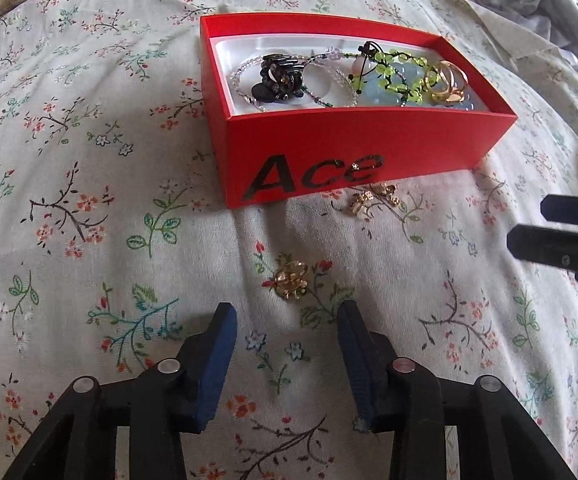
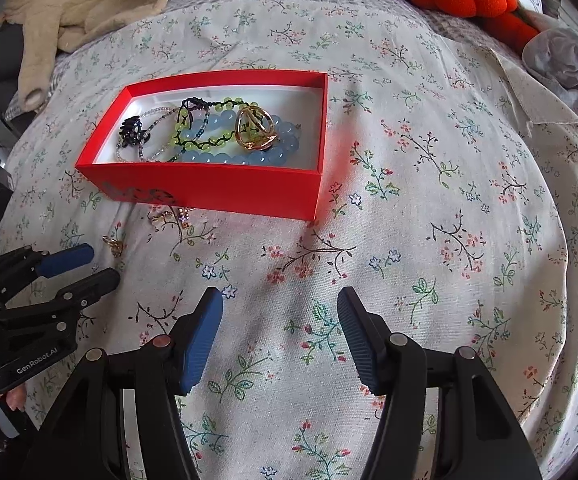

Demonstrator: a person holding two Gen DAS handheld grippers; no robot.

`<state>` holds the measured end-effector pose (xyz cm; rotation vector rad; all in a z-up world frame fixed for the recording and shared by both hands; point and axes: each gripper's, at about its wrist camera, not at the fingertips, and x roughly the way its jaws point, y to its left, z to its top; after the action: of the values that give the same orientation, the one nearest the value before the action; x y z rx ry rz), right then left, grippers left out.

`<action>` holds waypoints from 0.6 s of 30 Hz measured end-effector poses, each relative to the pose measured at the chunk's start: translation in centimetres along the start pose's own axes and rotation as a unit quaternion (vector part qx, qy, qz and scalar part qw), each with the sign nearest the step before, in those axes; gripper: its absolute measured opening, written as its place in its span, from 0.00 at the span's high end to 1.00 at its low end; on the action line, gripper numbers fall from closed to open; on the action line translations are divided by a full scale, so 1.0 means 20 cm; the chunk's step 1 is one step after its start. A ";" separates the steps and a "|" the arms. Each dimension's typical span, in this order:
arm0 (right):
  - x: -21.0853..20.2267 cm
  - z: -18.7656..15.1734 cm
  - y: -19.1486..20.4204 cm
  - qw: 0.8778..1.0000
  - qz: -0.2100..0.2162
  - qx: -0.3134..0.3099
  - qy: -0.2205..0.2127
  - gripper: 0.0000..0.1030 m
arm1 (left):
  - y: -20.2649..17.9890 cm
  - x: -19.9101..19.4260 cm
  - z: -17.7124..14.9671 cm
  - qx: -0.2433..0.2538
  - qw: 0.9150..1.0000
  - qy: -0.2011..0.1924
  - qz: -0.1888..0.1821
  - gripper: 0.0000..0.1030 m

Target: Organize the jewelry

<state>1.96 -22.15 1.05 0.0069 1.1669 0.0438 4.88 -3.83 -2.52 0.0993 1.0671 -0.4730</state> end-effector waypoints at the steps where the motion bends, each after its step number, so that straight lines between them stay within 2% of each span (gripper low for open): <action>1: 0.01 0.00 0.00 1.000 0.000 -0.001 0.001 0.39 | 0.00 0.01 0.01 -0.002 1.000 -0.001 0.001 0.62; 5: 0.03 -0.01 0.02 1.000 -0.002 -0.005 0.006 0.39 | 0.00 0.03 0.03 -0.009 1.000 -0.002 0.002 0.71; 10: 0.05 0.00 0.02 1.000 -0.002 -0.006 0.009 0.39 | 0.01 0.03 0.05 -0.015 1.000 0.000 0.004 0.95; 18: 0.08 0.02 0.06 1.000 0.001 -0.005 0.008 0.39 | 0.07 -0.03 0.05 -0.030 1.000 -0.007 -0.002 0.99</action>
<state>3.00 -20.94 -0.16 -0.0017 1.1836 0.0515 6.03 -2.69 -1.74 0.0407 1.0678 -0.4447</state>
